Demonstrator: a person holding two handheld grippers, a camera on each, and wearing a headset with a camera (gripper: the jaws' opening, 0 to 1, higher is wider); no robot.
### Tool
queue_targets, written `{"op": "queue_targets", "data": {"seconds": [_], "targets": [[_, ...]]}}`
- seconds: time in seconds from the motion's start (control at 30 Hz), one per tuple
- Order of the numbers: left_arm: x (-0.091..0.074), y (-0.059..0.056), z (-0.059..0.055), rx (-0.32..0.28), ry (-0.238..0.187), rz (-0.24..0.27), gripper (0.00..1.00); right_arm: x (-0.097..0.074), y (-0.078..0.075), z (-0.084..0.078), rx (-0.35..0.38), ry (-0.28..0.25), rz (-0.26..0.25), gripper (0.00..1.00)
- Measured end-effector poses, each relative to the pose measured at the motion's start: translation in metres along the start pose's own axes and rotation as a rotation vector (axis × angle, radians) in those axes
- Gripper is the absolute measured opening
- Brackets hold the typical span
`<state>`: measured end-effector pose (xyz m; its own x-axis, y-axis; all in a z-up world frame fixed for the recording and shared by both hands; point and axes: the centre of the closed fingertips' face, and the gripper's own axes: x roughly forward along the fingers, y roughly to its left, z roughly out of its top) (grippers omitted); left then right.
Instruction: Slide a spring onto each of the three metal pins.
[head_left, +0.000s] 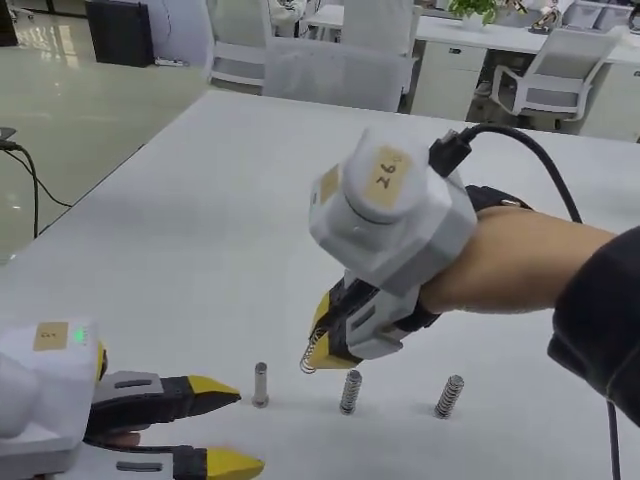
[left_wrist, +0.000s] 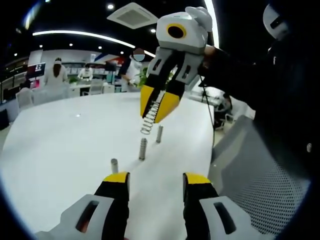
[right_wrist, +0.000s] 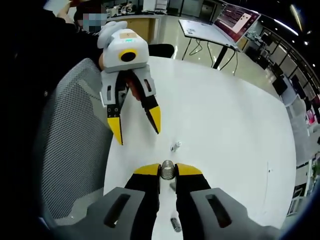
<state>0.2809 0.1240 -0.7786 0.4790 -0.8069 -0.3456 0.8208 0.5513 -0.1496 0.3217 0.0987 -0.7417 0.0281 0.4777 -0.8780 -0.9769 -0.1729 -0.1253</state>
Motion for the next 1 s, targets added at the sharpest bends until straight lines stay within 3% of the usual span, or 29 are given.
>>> {"op": "queue_targets", "data": {"seconds": [0.43, 1.0], "targets": [[-0.002, 0.001, -0.003, -0.020, -0.010, 0.027, 0.41, 0.012, -0.008, 0.011, -0.039, 0.017, 0.012, 0.08], [-0.003, 0.002, -0.005, -0.021, -0.012, 0.047, 0.44, 0.041, -0.020, 0.022, -0.081, 0.059, 0.041, 0.08]]}}
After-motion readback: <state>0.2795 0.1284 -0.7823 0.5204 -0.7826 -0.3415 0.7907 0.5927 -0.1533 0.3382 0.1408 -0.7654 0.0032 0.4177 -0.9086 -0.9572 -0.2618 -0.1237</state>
